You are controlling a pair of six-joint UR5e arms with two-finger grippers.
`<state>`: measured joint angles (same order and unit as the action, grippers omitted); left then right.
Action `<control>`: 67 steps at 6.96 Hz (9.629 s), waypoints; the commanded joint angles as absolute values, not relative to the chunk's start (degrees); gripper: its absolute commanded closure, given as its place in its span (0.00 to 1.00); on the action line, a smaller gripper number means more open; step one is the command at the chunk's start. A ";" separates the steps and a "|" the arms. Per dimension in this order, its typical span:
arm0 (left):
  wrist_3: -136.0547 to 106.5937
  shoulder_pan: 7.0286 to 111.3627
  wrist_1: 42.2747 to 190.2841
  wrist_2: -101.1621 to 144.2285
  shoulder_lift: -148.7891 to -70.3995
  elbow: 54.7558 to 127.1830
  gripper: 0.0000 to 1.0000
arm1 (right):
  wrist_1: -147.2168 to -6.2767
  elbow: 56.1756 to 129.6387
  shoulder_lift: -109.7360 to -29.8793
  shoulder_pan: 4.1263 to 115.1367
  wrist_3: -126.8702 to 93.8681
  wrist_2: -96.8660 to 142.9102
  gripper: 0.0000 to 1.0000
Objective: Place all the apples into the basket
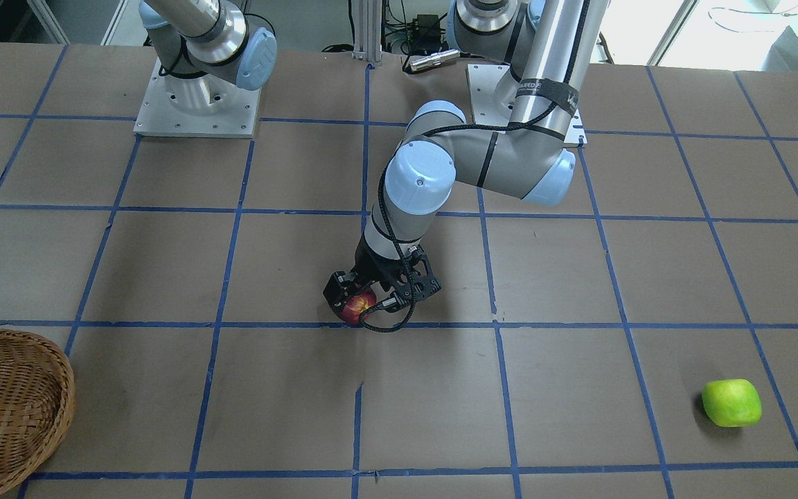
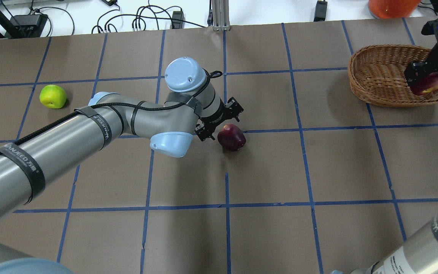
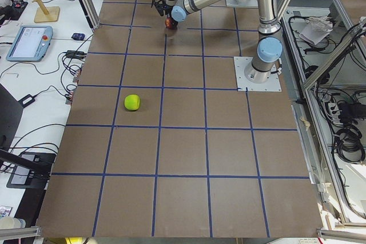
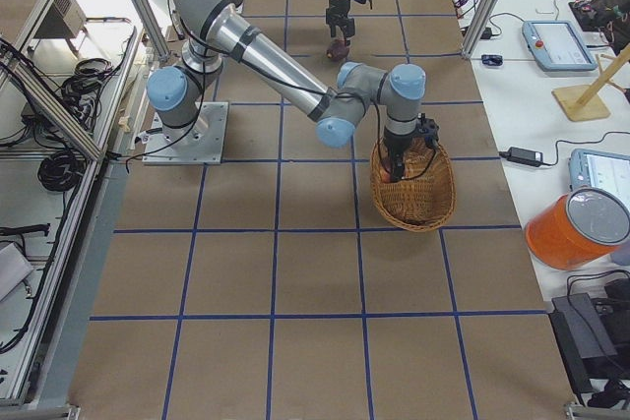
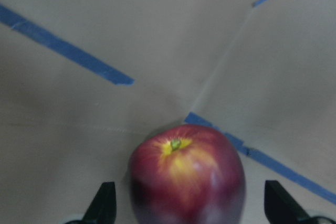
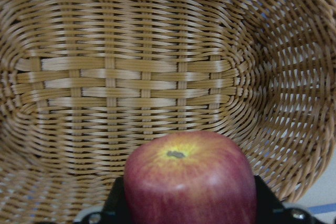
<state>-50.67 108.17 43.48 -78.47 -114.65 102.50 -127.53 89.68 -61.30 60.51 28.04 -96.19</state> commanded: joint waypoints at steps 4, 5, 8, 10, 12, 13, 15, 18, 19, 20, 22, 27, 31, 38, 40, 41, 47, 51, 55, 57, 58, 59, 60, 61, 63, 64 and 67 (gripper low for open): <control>-14.93 90.07 68.68 -83.82 -107.94 90.20 0.00 | -129.47 82.36 -54.32 58.45 28.83 -96.23 0.00; -3.37 84.08 69.43 -83.85 -107.67 89.83 0.00 | -127.98 82.18 -54.66 58.97 28.65 -96.24 0.00; 35.38 65.53 66.47 -83.93 -111.78 89.91 0.00 | -120.44 82.35 -59.74 65.53 21.32 -95.80 0.00; 46.03 61.89 56.81 -89.33 -117.74 88.78 0.00 | -112.11 82.88 -63.53 75.71 7.82 -95.54 0.00; 46.84 61.79 56.34 -91.14 -123.81 83.69 0.00 | -106.19 83.67 -65.82 87.22 -3.29 -91.25 0.00; 46.85 61.79 56.34 -91.40 -125.58 83.15 0.00 | -105.48 85.67 -66.96 93.28 -4.12 -89.40 0.00; 46.58 61.79 56.16 -91.41 -127.61 82.97 0.00 | -106.00 87.71 -67.15 102.26 -6.86 -89.30 0.00; 45.79 62.14 52.91 -91.41 -129.11 82.71 0.19 | -106.17 89.99 -66.71 108.54 0.05 -89.30 0.00; 45.53 62.14 53.00 -91.41 -128.42 82.71 0.47 | -107.65 91.39 -66.53 109.15 4.87 -89.30 0.00; 44.05 62.49 54.91 -91.49 -126.67 83.14 0.55 | -111.15 92.89 -66.10 109.42 6.84 -89.12 0.00; 36.96 62.93 67.69 -91.32 -118.96 86.11 0.55 | -117.57 95.18 -64.26 112.23 6.50 -86.05 0.00; -2.63 80.46 71.72 -88.26 -99.78 102.72 0.55 | -128.47 96.06 -57.24 112.41 7.47 -86.84 0.00; -27.56 94.38 65.93 -88.33 -99.22 105.21 0.55 | -128.33 95.54 -59.49 109.26 6.50 -87.19 0.94; -55.79 110.91 37.93 -85.08 -116.43 105.12 0.53 | -123.66 89.39 -65.05 70.54 22.08 -94.27 0.94; -55.72 111.27 36.39 -85.43 -118.21 104.77 0.04 | -126.45 88.86 -60.32 64.61 25.66 -94.39 0.93; -55.03 111.27 36.65 -85.17 -116.73 104.59 0.00 | -130.91 88.77 -57.07 64.51 26.27 -94.83 0.90; -18.65 98.56 95.04 -86.13 -97.40 85.41 0.00 | -129.95 84.31 -55.89 62.66 26.37 -93.61 0.00; -3.42 94.58 97.58 -93.34 -93.52 83.14 0.00 | -103.92 79.89 -63.54 80.72 16.00 -93.43 0.00; -6.15 92.03 90.40 -93.25 -88.60 87.44 0.00 | -100.90 80.42 -64.17 103.13 15.91 -92.46 0.00; -5.46 90.45 86.50 -94.21 -86.85 90.34 0.00 | -101.16 83.82 -63.81 106.51 15.91 -89.14 0.00; -5.45 90.27 86.83 -95.78 -86.66 90.70 0.00 | -103.60 87.33 -63.81 106.70 16.17 -89.12 0.00; -5.36 89.65 86.84 -95.19 -87.01 90.44 0.00 | -108.67 89.54 -63.46 106.79 16.17 -88.08 0.00; -5.88 89.30 89.88 -94.92 -88.49 88.18 0.00 | -109.24 89.30 -63.02 106.79 16.43 -85.37 0.00; -6.15 89.21 91.39 -95.01 -89.46 85.72 0.00 | -110.73 89.56 -62.50 106.96 16.44 -85.08 0.00; -5.89 89.47 91.06 -94.75 -89.91 86.04 0.00 | -113.45 89.30 -60.48 109.06 17.14 -84.99 0.00; -5.54 89.56 90.97 -94.66 -89.74 86.31 0.00 | -113.99 89.38 -60.03 109.16 17.14 -83.60 0.00; -5.36 89.47 90.88 -94.92 -89.12 86.40 0.00 | -119.16 89.91 -57.05 109.25 18.27 -83.32 0.00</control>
